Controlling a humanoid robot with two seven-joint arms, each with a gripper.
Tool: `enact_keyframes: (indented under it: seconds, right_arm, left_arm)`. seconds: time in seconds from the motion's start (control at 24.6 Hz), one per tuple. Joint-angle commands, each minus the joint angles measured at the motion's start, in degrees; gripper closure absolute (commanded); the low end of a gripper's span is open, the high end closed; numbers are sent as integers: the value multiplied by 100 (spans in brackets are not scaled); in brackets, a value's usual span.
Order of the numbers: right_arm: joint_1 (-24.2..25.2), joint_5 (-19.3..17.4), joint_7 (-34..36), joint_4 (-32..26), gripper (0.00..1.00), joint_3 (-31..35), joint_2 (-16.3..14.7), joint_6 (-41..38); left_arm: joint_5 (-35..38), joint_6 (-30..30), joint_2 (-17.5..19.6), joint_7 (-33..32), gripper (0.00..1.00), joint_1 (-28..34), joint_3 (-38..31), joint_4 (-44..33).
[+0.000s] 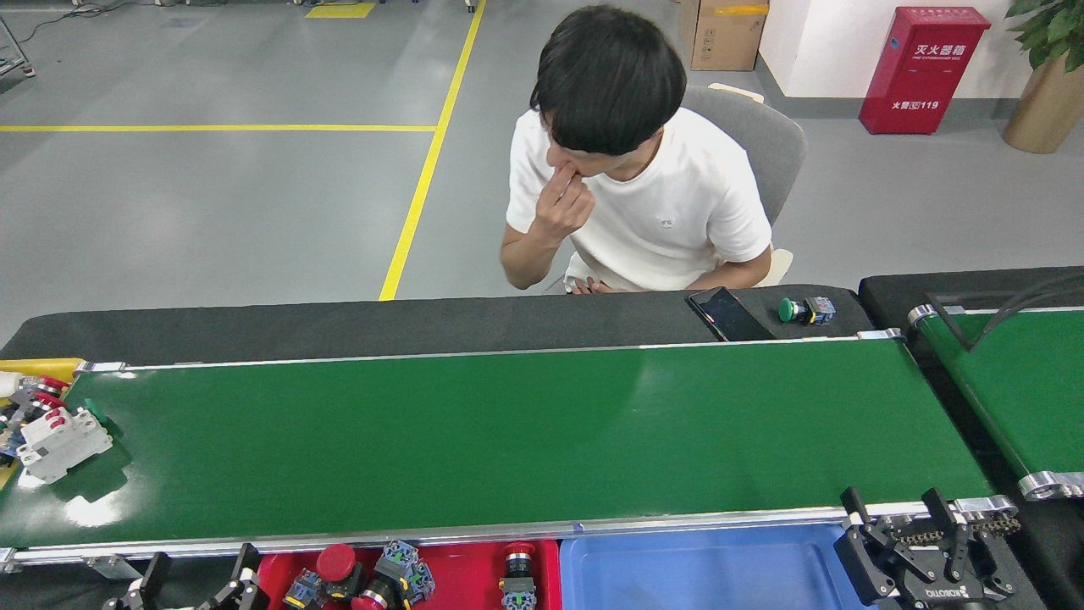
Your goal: Pick switch part from conveyor to tray
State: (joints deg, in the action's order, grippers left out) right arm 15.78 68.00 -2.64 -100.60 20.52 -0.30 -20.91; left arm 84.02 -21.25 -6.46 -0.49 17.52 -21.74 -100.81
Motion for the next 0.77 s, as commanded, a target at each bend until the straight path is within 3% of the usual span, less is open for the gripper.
enact_keyframes:
  seconds: [0.0,0.73]
  right_arm:
    - [4,-24,53,-74,1,66,-58,-35]
    - [83,-68,36,-83,1,277,-41,-35]
  left_arm:
    - [53,-178,-22,14,0,-82,-23,-88]
    - [44,-231,180,-74,0,-126,-93,-71]
